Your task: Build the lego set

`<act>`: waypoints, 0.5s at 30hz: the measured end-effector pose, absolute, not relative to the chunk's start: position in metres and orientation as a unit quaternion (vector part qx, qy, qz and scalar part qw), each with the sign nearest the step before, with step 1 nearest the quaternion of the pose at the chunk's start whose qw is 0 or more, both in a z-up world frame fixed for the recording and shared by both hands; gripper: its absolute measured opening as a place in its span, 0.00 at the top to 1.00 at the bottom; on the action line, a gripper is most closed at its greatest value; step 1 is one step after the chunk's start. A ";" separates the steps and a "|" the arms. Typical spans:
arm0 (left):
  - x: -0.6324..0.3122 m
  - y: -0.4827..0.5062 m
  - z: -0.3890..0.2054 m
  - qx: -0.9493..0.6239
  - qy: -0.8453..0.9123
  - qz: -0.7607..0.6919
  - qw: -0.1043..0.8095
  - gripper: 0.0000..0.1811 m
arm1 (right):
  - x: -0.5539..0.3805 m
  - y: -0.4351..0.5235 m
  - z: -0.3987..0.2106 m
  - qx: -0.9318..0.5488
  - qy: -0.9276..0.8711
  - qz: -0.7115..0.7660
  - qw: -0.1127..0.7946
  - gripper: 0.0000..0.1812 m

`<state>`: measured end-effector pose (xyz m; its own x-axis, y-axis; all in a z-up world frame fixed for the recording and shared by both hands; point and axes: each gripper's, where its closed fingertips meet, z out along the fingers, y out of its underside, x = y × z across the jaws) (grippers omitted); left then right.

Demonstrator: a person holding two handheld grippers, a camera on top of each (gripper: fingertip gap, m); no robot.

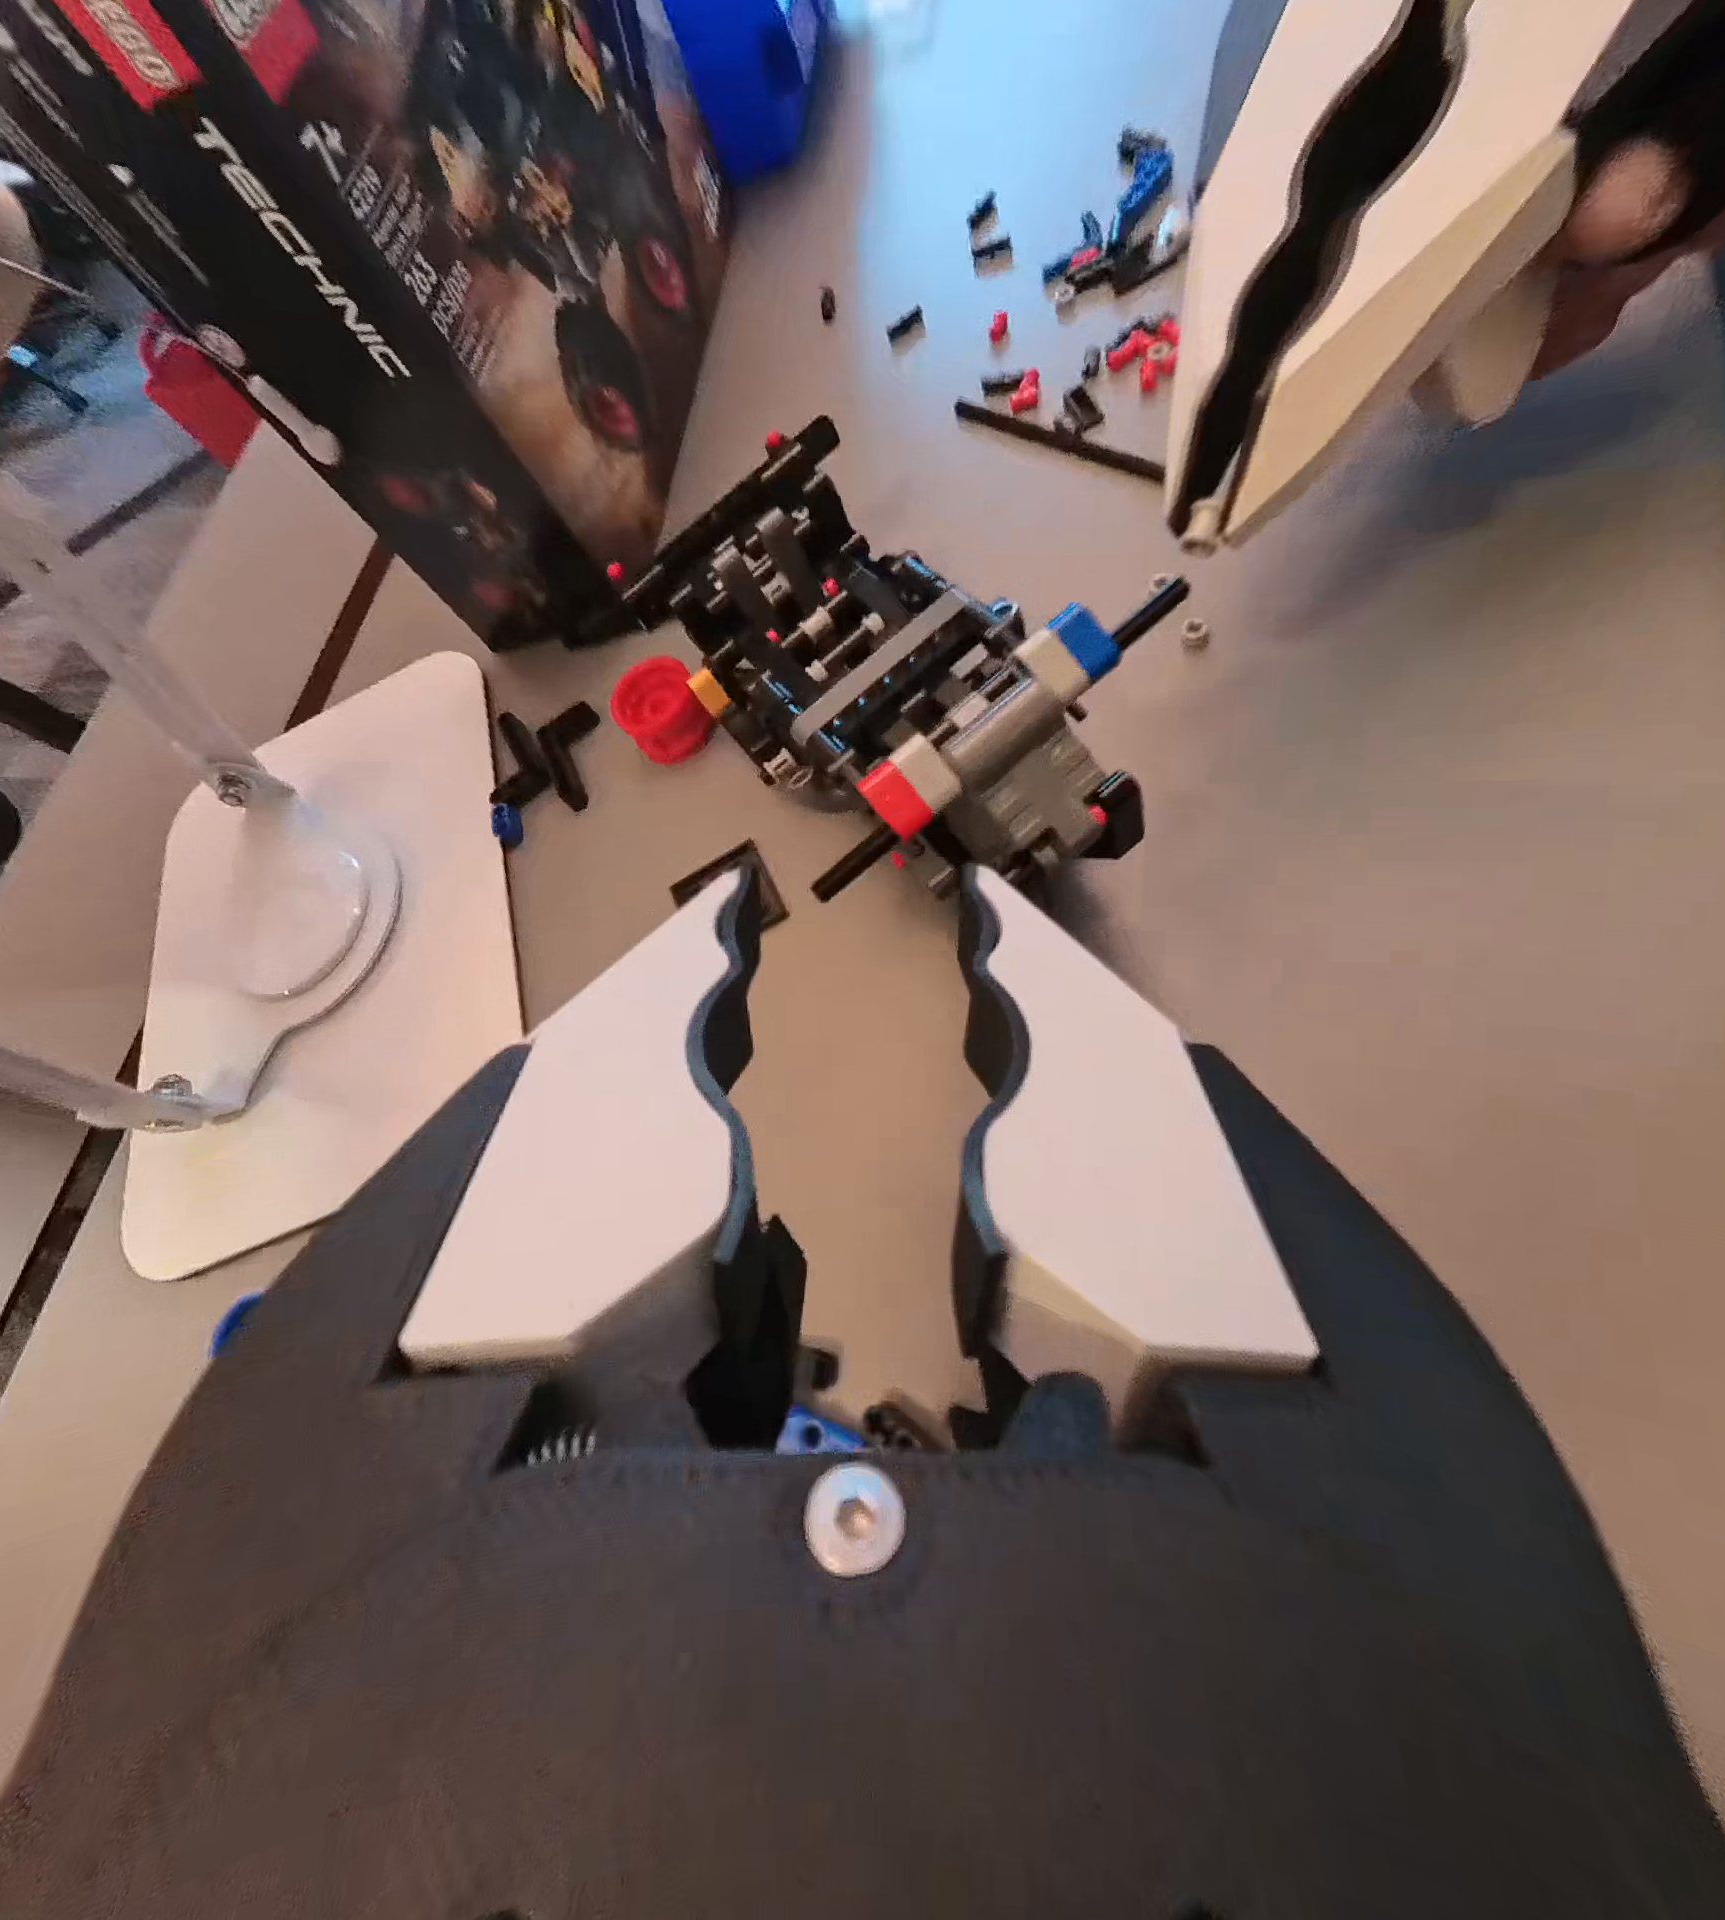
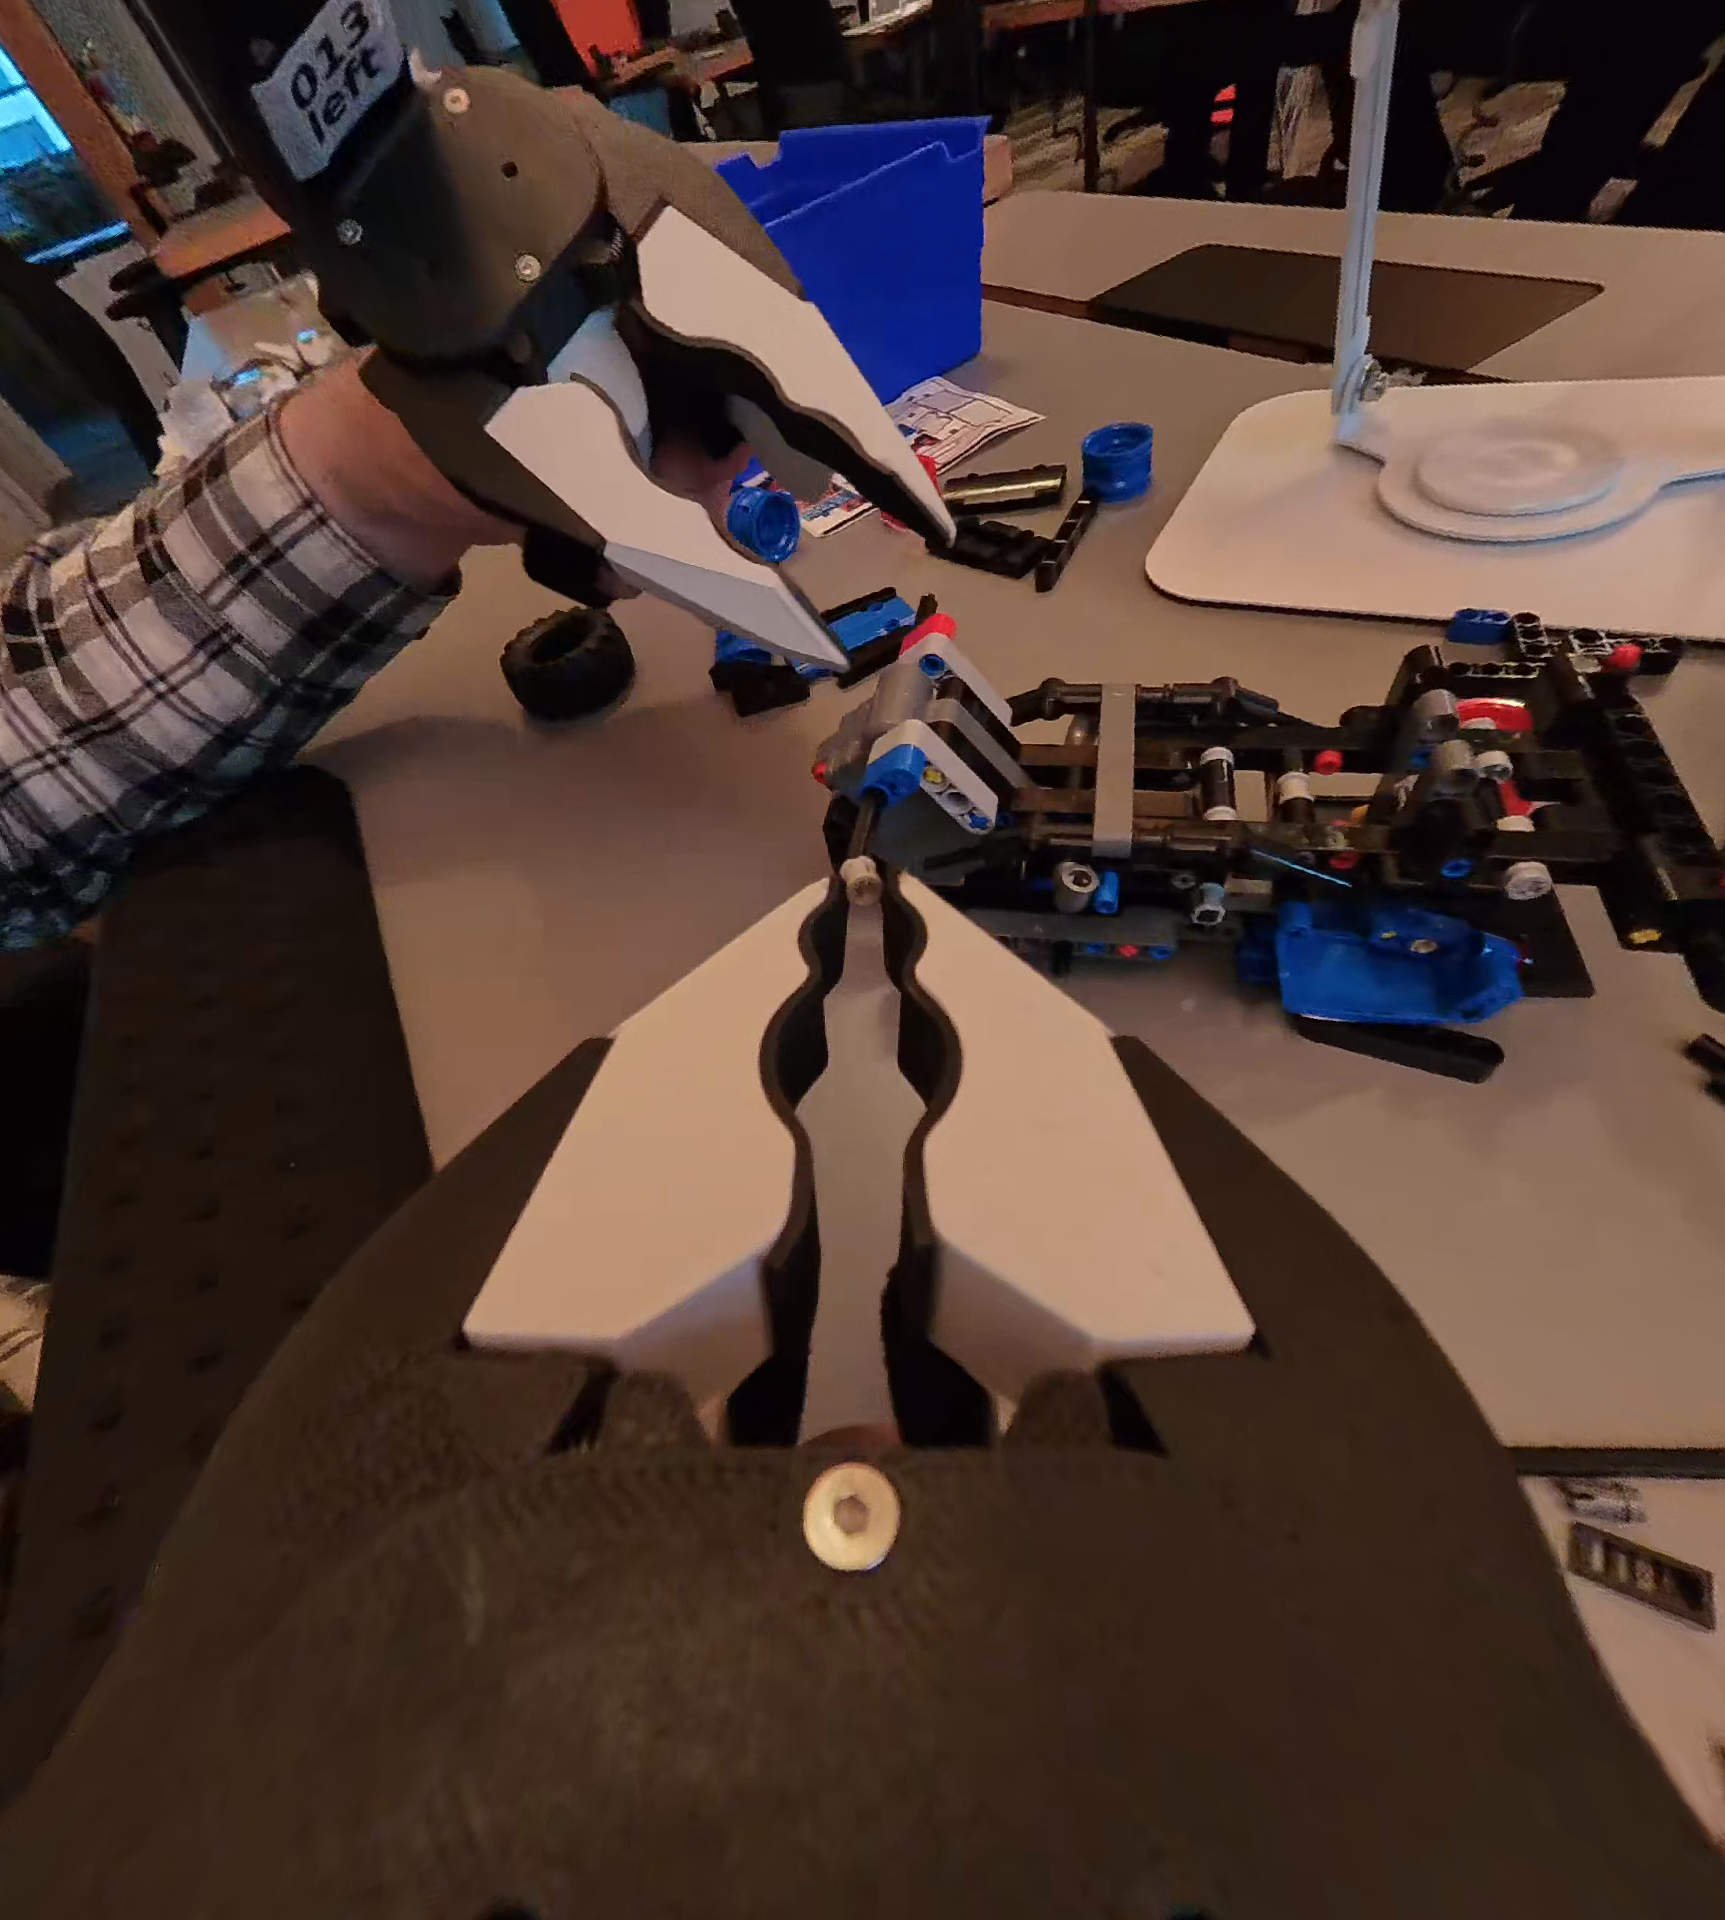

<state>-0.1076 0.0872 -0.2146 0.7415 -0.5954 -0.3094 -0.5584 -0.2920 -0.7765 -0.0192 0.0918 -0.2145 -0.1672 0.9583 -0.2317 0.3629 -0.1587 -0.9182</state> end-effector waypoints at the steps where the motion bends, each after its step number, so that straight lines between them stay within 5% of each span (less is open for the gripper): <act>1: -0.107 0.089 -0.216 -0.803 0.368 -0.027 0.469 0.80 | -0.020 0.092 -0.215 -0.574 -0.576 0.500 0.299 0.97; 15: -0.086 0.096 -0.228 -0.802 0.356 -0.100 0.469 0.91 | -0.020 0.095 -0.216 -0.586 -0.555 0.512 0.294 0.98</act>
